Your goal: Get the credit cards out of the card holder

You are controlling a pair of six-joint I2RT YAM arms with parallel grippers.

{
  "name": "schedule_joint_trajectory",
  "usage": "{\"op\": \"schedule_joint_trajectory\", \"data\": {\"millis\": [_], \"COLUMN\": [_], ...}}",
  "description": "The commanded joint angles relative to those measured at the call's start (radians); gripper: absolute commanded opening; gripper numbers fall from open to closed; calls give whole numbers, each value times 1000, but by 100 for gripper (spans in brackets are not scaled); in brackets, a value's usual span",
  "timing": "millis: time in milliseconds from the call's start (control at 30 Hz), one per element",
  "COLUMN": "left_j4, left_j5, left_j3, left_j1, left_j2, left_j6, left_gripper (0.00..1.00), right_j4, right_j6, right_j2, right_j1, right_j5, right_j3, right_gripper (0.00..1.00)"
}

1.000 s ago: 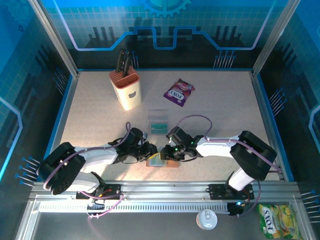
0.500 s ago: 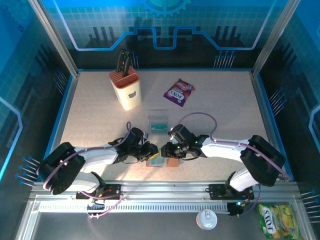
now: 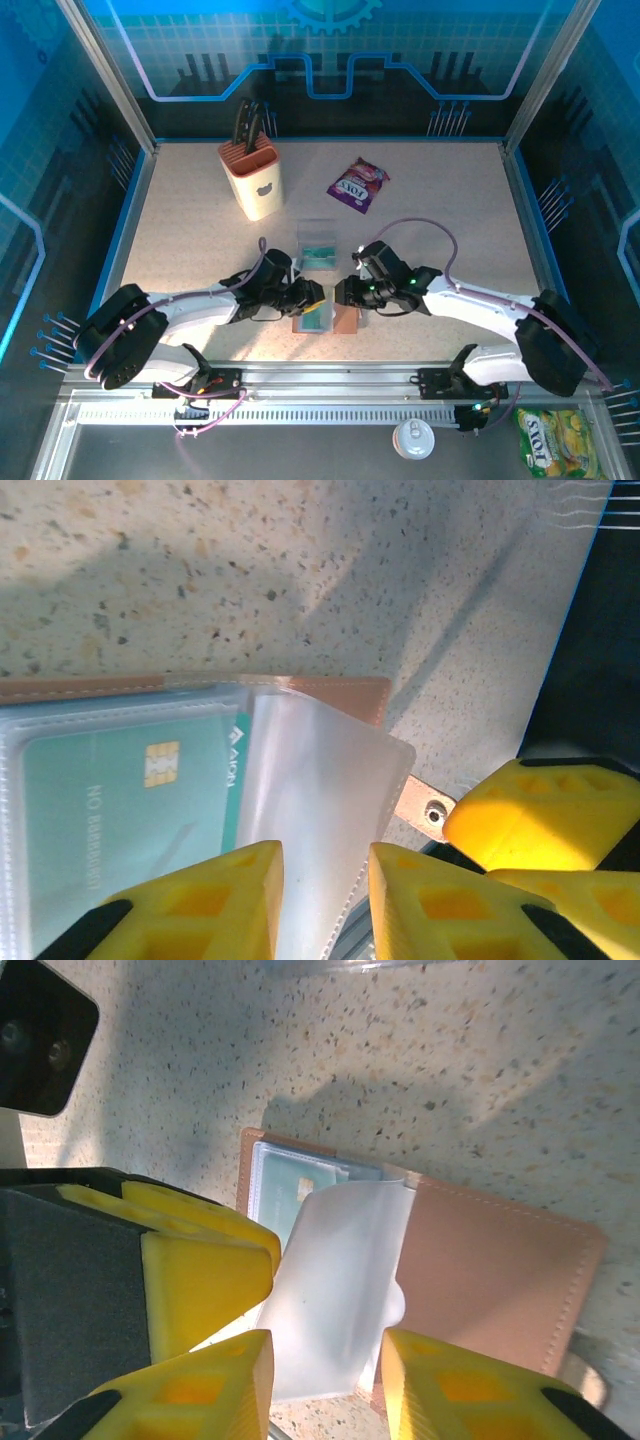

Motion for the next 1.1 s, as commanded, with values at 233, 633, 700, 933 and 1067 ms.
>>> {"op": "schedule_joint_trajectory", "data": {"millis": [233,633,700,933,1067], "left_j4": [-3,83,114,133,95], "left_j5": [35,70,79,89,86], "left_j3": [98,203,202,199,202], "left_j1": [-45,-94,-97,-93,-86], "left_j2": [80,273,296,301,273], "left_j6": [-12,-33,-48,-51,-29], "left_gripper": [34,39,39,40,40], "right_j4": [-98,-154,-153,-133,-117], "right_j6": [-24,-6,0,8,6], "right_j2": [-134,-265,-273,-268,-234], "right_j1": [-68,-91,-92,-91,-88], "right_j5": [29,40,34,17,5], "right_j3": [-63,-133,-141,-146,-126], "right_gripper": [37,41,42,42,42]}}
